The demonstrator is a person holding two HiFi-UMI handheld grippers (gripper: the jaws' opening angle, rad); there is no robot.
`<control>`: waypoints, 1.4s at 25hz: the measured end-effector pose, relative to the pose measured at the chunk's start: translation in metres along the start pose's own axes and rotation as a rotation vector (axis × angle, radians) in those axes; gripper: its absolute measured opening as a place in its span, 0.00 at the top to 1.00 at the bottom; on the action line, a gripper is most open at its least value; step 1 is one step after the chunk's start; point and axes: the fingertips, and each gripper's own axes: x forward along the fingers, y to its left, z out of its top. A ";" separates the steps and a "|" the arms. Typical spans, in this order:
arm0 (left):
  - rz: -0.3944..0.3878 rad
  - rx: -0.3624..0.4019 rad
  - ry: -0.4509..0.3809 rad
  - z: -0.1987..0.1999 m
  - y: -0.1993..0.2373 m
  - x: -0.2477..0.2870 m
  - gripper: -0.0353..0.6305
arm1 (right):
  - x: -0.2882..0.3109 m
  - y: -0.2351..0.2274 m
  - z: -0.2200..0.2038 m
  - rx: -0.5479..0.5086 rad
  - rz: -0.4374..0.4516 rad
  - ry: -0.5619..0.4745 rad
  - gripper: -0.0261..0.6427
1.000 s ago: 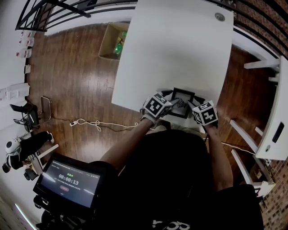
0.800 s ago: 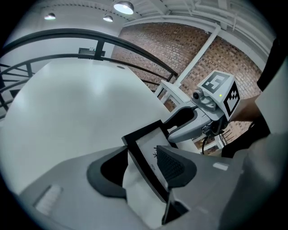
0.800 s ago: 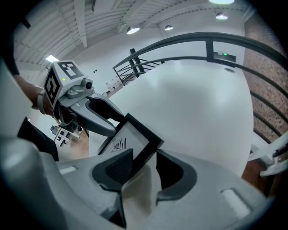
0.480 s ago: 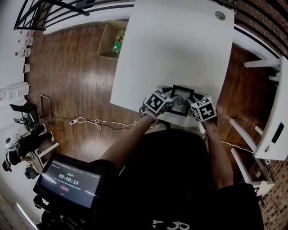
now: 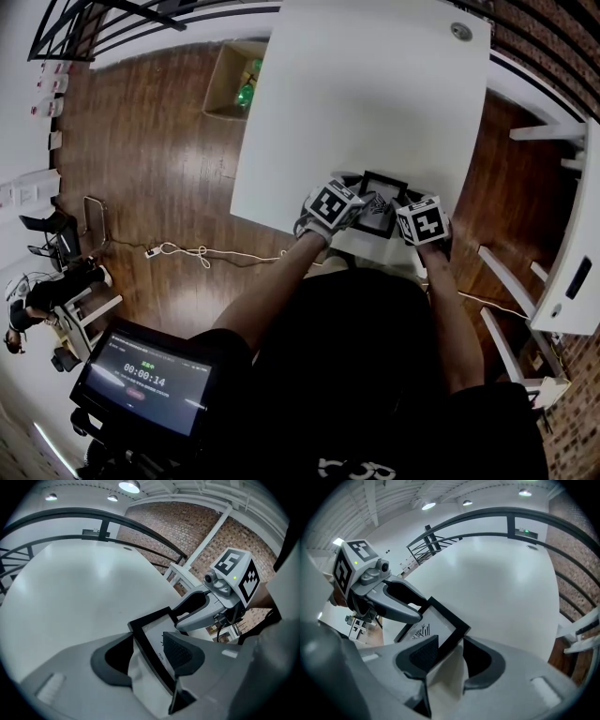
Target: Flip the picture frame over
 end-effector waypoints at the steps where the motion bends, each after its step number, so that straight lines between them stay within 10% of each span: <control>1: 0.001 0.003 0.004 0.000 0.000 0.001 0.64 | 0.001 -0.001 0.000 0.006 -0.012 0.006 0.74; 20: 0.062 0.077 -0.153 0.003 0.006 -0.029 0.67 | -0.026 -0.012 -0.001 0.095 -0.082 -0.148 0.74; 35: -0.078 0.155 -0.417 -0.070 -0.093 -0.149 0.90 | -0.093 0.120 -0.064 0.020 -0.150 -0.456 0.95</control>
